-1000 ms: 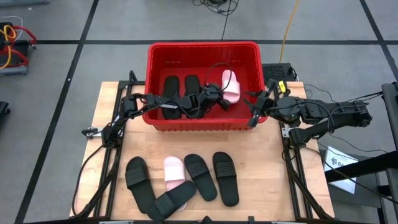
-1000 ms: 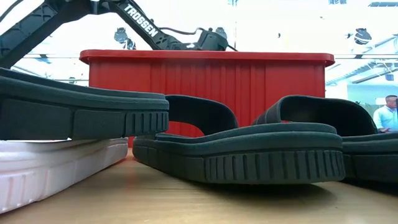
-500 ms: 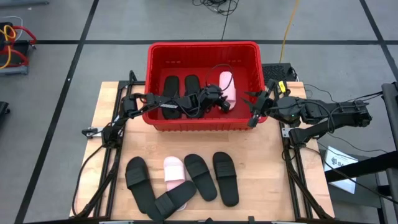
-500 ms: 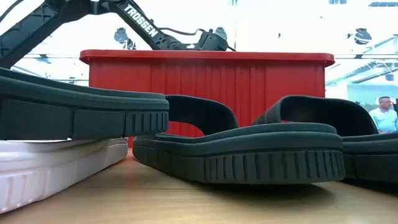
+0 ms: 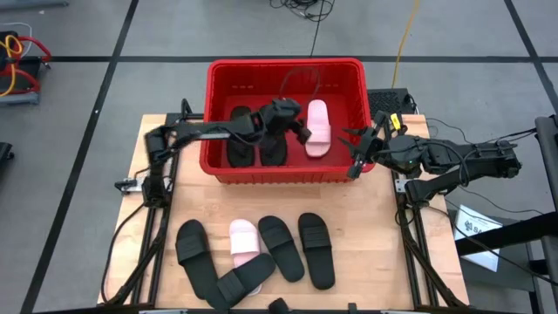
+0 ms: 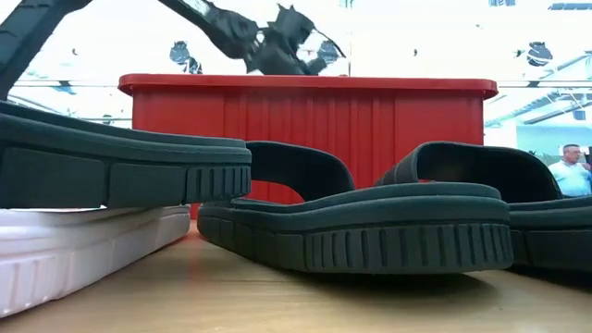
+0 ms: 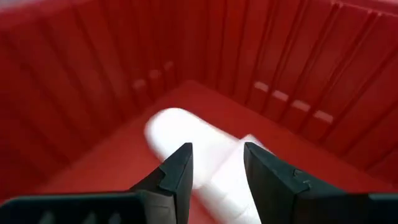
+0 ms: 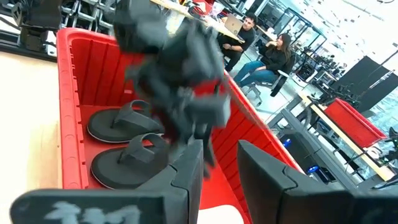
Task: Pick and place slides into bin
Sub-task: Put the pink slide into the red bin
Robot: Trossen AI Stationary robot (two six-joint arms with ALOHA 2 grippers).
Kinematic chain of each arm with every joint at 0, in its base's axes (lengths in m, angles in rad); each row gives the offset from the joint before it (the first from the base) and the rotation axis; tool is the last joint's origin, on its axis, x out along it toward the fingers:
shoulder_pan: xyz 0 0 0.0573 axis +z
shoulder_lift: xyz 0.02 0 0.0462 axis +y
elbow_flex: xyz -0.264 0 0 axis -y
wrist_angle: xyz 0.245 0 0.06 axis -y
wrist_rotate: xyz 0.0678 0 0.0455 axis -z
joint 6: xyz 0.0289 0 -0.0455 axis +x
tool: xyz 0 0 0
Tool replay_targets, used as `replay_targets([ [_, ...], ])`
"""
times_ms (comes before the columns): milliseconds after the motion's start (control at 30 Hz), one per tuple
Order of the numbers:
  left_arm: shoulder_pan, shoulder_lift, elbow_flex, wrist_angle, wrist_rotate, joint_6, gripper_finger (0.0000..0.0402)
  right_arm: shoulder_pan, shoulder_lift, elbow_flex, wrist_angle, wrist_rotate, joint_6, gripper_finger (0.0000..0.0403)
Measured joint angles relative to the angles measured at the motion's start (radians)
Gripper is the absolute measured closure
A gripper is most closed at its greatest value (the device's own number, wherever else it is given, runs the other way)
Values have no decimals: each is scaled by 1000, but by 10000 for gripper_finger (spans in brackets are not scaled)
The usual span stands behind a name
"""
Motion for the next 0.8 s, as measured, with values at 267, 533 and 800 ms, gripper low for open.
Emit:
replay_targets([
  [267,-45,-277,0,-463,-21,64,266,2,-2,0,-3,-3,-4,314],
  [533,-218,-467,0,-844,-24,-109,266,2,-2,0,-17,-170,-64,314],
  [800,-464,-493,0,-1066,-52,-333,266,2,-2,0,-61,-378,-116,314],
])
